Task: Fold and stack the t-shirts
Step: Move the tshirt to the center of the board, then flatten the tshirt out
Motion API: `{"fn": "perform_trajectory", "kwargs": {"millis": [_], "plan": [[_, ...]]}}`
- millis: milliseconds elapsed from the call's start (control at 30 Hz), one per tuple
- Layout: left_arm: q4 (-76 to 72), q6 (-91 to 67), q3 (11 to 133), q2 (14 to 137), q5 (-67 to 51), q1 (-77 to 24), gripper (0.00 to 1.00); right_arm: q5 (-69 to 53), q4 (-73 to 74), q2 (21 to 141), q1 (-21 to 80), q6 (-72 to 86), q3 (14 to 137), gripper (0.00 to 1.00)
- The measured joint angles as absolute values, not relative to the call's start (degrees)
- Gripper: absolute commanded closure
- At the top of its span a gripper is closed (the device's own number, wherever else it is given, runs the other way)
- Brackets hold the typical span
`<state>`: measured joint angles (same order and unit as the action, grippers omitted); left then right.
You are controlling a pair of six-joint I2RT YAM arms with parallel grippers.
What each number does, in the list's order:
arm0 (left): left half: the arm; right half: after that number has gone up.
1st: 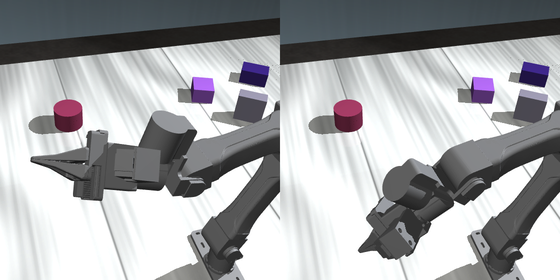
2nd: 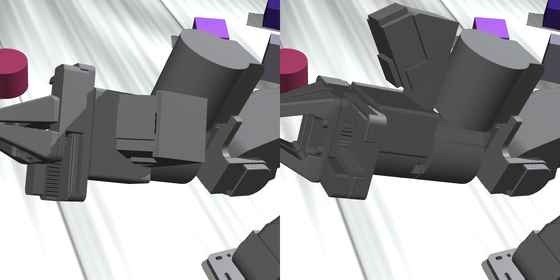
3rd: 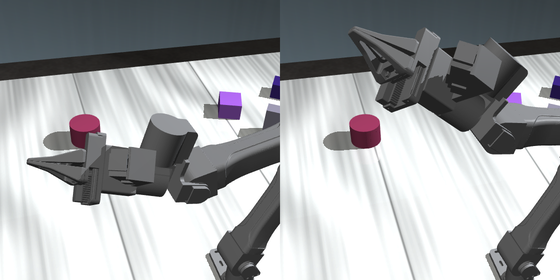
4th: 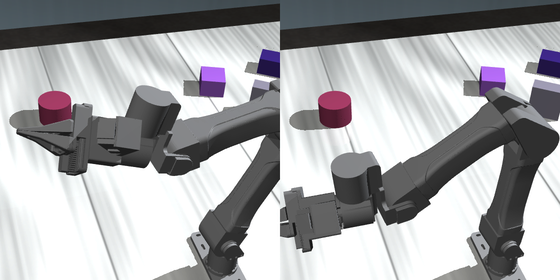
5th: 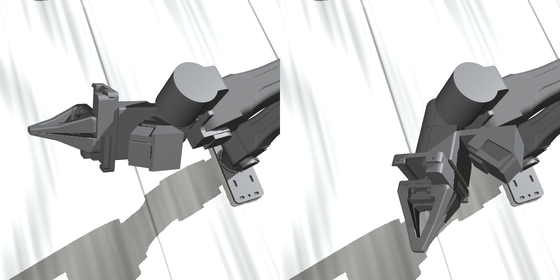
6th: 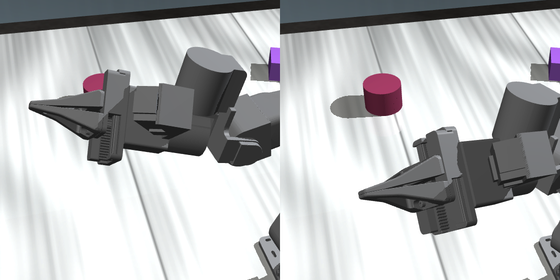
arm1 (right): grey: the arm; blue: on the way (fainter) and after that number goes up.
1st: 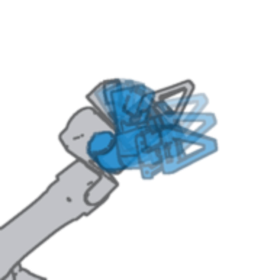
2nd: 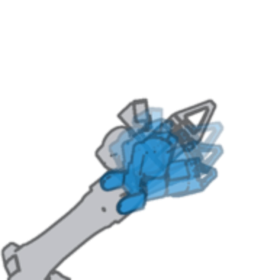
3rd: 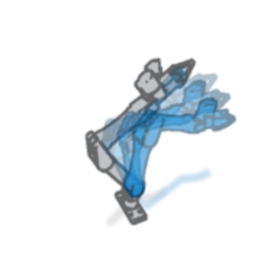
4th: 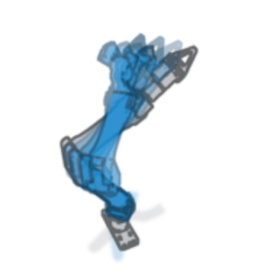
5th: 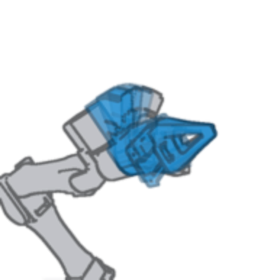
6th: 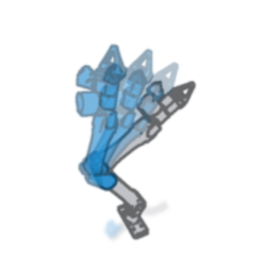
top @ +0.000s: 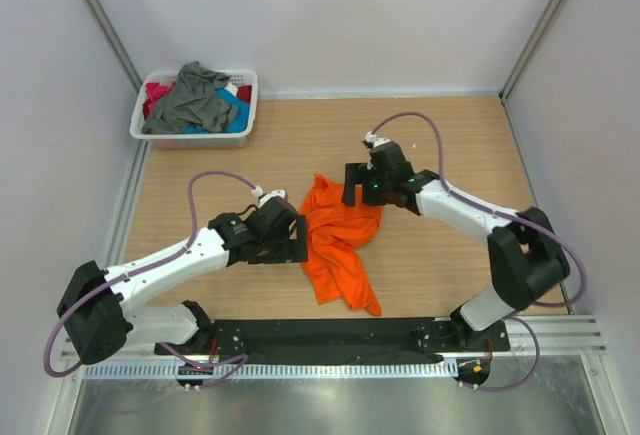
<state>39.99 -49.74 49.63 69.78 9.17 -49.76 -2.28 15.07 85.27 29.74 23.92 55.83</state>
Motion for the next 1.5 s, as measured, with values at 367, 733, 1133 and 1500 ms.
{"fn": "perform_trajectory", "kwargs": {"millis": [367, 733, 1133, 1500], "plan": [[32.4, -50.9, 42.0, 62.0, 6.9, -49.8, 0.03, 2.7, 14.1, 102.8, 34.8, 17.6, 66.0, 0.62], [24.0, -49.2, 41.2, 69.4, 3.3, -49.7, 0.07, 17.3, 16.6, 96.0, 34.7, 23.0, 67.4, 0.99], [19.3, -52.2, 42.3, 80.1, 3.6, -46.7, 0.32, 25.2, 16.1, 80.8, 30.8, 26.8, 56.0, 0.99], [16.1, -55.6, 45.2, 87.1, 4.1, -46.7, 0.37, 23.5, 18.9, 76.5, 25.6, 30.2, 48.1, 0.99]]}}
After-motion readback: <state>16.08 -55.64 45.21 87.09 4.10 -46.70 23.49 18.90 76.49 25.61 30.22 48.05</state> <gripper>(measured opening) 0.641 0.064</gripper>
